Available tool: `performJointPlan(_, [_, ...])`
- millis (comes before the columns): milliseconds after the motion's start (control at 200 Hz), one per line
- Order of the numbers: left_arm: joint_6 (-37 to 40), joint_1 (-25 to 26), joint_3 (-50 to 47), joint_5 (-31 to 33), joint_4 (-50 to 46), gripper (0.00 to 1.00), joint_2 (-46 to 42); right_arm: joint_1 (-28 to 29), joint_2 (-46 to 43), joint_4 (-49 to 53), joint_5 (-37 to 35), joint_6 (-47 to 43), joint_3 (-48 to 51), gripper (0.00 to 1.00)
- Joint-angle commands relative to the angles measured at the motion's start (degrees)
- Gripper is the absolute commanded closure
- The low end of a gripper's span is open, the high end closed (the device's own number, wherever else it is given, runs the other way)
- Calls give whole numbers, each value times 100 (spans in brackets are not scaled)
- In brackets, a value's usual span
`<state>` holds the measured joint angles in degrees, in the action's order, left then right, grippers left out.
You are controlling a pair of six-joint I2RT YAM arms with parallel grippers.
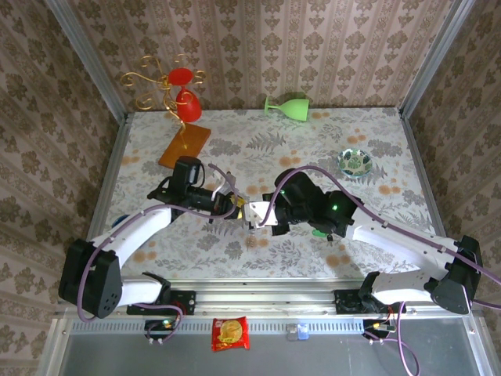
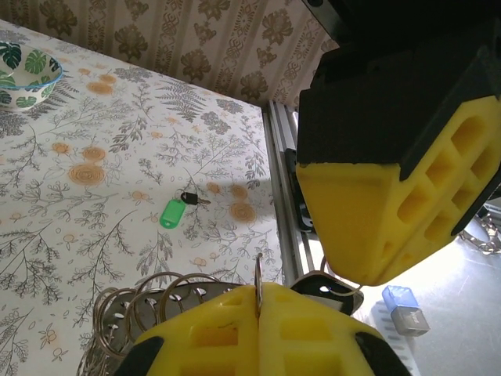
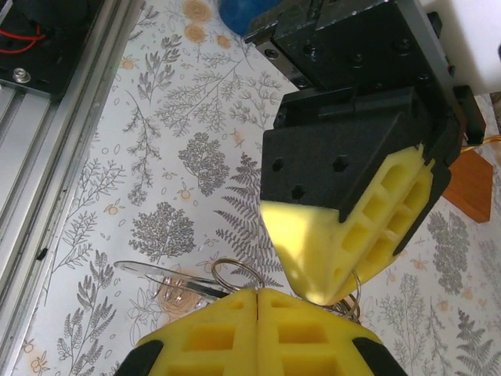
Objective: Put the keys on the keyring
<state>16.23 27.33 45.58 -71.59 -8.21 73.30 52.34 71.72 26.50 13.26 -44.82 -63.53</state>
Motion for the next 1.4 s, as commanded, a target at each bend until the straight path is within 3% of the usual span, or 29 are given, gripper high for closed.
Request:
performJointPlan(0, [283,10,173,-207,-159,100,11,25,2,-160,-483,60,17,100])
performJointPlan(245, [336,43,142,-333,-208,100,26,-74,-108,-416,-956,105,66,100])
performJointPlan(1395, [310,66,187,-300,-216,100,62,-21,87,-135,-405,94,24,100])
